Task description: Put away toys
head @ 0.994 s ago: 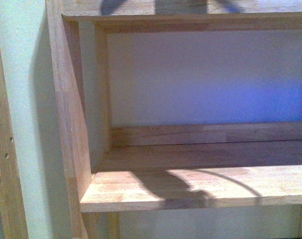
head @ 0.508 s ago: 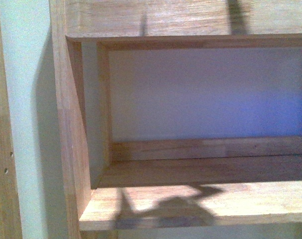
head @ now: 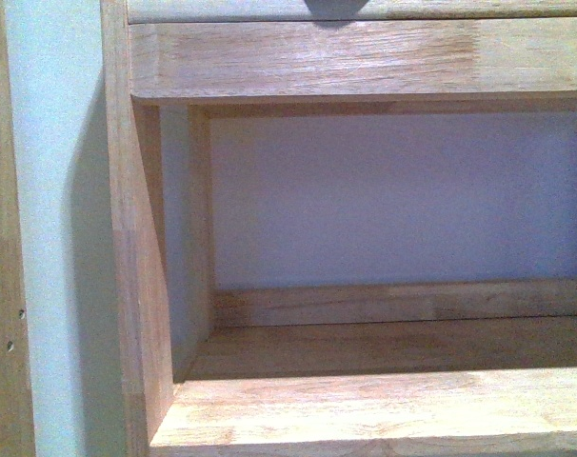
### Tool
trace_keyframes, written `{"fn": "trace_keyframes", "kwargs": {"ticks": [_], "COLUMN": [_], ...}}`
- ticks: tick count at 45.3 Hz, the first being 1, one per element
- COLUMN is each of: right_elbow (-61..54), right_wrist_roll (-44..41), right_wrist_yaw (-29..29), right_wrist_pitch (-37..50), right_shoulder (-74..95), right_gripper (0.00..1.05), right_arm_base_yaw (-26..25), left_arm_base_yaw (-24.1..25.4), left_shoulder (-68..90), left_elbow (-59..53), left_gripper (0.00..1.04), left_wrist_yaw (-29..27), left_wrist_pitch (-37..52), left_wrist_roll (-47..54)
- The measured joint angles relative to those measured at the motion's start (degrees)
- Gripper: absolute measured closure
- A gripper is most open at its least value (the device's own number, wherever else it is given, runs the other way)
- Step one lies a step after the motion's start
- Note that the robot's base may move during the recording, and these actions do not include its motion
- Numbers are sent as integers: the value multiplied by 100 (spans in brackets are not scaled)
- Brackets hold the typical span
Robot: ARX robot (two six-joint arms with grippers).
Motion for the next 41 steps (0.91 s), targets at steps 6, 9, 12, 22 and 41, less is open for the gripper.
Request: {"fn": "trace_keyframes", "kwargs": {"ticks": [6,9,12,22,41], "right_elbow": [-1469,-2129,-2658,-3692,-4107], "right_wrist_roll": [334,374,376,350,339], "right_wrist_yaw": [195,356,555,1908,896], "right_wrist_pitch": [153,127,85,-841,-1360], "right_shoulder": [-658,-981,-1305,-1969,-2404], "right_gripper": [6,6,6,18,87], "right_arm_base_yaw": [-675,-649,-435,662,-472], "left_arm_base_yaw": [0,0,0,0,-2], "left_shoulder": [0,0,0,0,0], "left_elbow": [0,0,0,0,0], "left_gripper": [6,6,6,6,6], "left_wrist_yaw": [2,0,2,2,2], "left_wrist_pitch": [0,0,0,0,0], "left_wrist_roll": [0,0,0,0,0]}}
